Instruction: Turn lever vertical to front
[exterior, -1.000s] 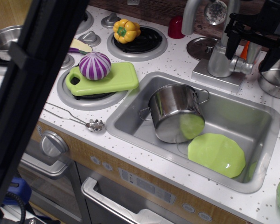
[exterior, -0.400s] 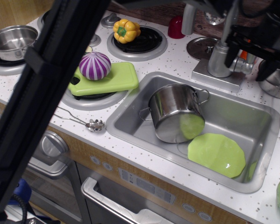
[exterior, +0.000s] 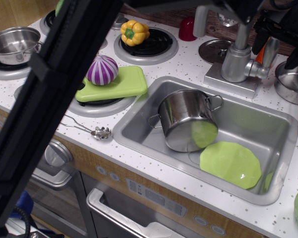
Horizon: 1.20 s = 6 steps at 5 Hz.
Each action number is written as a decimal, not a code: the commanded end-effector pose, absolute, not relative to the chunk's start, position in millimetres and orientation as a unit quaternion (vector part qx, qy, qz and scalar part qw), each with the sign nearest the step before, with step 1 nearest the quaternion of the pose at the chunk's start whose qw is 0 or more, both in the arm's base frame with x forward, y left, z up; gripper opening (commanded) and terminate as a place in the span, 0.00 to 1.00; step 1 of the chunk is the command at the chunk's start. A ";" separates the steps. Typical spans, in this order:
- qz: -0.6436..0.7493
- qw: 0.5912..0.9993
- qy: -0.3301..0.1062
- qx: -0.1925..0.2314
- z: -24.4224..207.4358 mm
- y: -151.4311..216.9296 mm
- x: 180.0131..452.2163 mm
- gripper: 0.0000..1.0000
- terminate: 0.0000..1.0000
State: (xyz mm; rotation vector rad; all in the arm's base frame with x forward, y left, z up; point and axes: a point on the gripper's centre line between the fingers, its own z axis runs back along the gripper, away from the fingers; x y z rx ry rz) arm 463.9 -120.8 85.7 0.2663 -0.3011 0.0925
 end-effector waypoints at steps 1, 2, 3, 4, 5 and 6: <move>0.040 0.972 -0.201 0.118 116.4 -119.6 483.6 1.00 0.00; 0.033 0.974 -0.201 0.104 113.7 -115.2 494.0 1.00 0.00; 0.042 0.975 -0.199 0.095 109.3 -118.8 496.2 0.00 0.00; 0.059 0.976 -0.190 0.092 106.6 -123.9 485.1 0.00 0.00; 0.072 0.976 -0.182 0.094 108.4 -129.1 471.7 0.00 0.00; 0.088 0.976 -0.177 0.092 107.3 -132.3 456.5 0.00 0.00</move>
